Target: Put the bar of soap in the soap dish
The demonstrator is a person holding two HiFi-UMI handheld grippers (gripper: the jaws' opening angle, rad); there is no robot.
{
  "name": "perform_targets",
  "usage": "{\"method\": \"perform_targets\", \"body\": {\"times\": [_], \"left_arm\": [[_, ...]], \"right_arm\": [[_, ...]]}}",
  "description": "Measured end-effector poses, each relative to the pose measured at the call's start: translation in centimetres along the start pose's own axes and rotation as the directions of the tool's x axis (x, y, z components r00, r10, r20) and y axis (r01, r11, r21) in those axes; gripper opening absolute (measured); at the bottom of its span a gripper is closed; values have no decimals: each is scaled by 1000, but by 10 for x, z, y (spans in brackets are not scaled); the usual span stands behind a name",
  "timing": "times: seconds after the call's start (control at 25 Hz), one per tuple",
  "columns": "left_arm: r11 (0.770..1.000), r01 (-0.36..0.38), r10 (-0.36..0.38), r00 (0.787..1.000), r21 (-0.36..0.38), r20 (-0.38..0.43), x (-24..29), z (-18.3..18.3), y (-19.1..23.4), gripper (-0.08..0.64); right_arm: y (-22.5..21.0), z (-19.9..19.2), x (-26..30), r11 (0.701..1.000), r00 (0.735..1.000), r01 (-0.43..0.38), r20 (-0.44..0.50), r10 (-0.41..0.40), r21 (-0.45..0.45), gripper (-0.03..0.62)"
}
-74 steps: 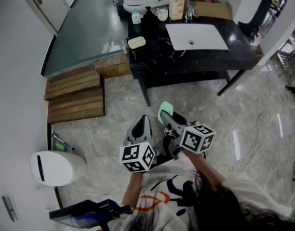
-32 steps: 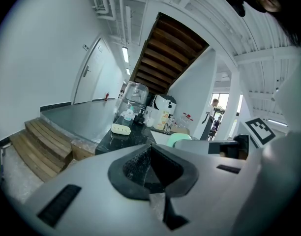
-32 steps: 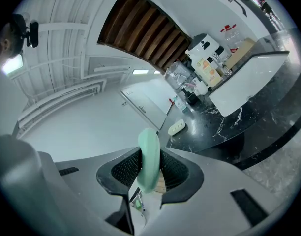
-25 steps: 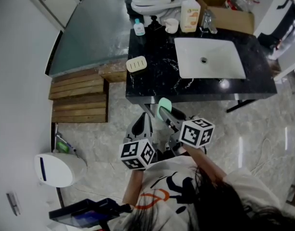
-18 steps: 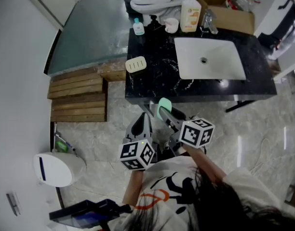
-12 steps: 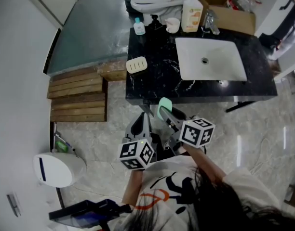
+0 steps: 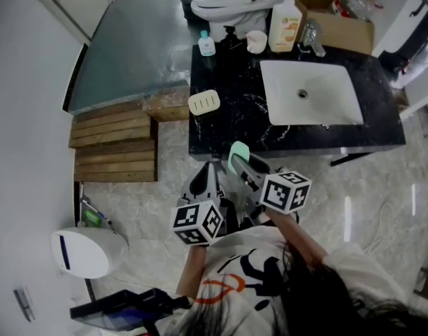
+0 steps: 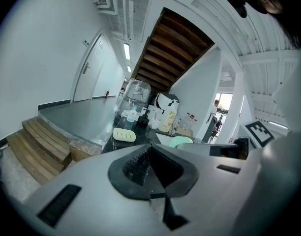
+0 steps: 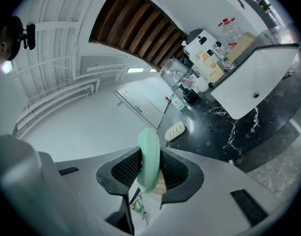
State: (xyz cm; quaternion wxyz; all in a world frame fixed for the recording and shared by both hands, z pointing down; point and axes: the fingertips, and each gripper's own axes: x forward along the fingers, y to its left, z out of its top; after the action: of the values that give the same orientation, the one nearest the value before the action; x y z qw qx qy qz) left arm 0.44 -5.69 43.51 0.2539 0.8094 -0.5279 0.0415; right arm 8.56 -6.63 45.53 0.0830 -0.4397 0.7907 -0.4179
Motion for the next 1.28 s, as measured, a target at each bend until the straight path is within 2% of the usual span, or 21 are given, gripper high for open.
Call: {"method": "perform_targets", "body": {"times": [1.28], "left_arm": [[994,107,-106,993,7,-54,75,50,65,2]], "right_arm": [[-8,30,93,994,995,101,23,-102,33,122]]}}
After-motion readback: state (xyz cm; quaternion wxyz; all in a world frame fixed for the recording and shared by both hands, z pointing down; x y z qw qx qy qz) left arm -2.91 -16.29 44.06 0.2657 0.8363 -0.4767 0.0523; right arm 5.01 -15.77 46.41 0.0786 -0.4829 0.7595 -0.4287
